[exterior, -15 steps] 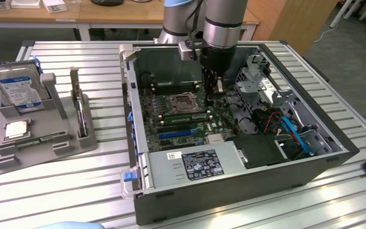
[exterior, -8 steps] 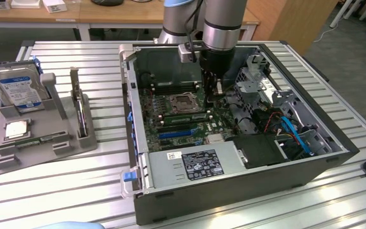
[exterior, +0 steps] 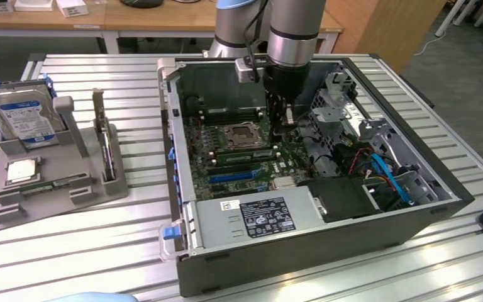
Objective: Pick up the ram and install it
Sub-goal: 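Press down the ram until it locks into place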
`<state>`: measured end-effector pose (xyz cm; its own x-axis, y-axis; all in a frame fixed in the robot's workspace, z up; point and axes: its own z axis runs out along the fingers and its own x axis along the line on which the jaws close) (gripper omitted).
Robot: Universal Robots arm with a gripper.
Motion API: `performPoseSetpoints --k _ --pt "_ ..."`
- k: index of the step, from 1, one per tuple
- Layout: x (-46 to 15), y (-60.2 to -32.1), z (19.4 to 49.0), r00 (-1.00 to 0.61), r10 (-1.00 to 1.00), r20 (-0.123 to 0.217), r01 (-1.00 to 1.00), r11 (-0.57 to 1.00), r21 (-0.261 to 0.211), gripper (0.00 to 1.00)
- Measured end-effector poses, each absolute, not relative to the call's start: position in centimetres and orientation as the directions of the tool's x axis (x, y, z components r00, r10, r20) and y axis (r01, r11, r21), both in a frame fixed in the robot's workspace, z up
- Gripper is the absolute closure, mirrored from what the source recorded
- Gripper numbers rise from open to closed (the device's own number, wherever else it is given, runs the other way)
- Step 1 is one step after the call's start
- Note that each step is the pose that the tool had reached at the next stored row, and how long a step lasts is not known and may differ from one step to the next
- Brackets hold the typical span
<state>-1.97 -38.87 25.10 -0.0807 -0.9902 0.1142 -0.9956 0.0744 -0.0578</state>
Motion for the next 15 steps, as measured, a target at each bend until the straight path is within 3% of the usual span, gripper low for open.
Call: performPoseSetpoints --k 15 --pt "-1.97 -38.81 24.54 -0.081 -0.99 0.114 -0.996 0.074 -0.058 0.9"
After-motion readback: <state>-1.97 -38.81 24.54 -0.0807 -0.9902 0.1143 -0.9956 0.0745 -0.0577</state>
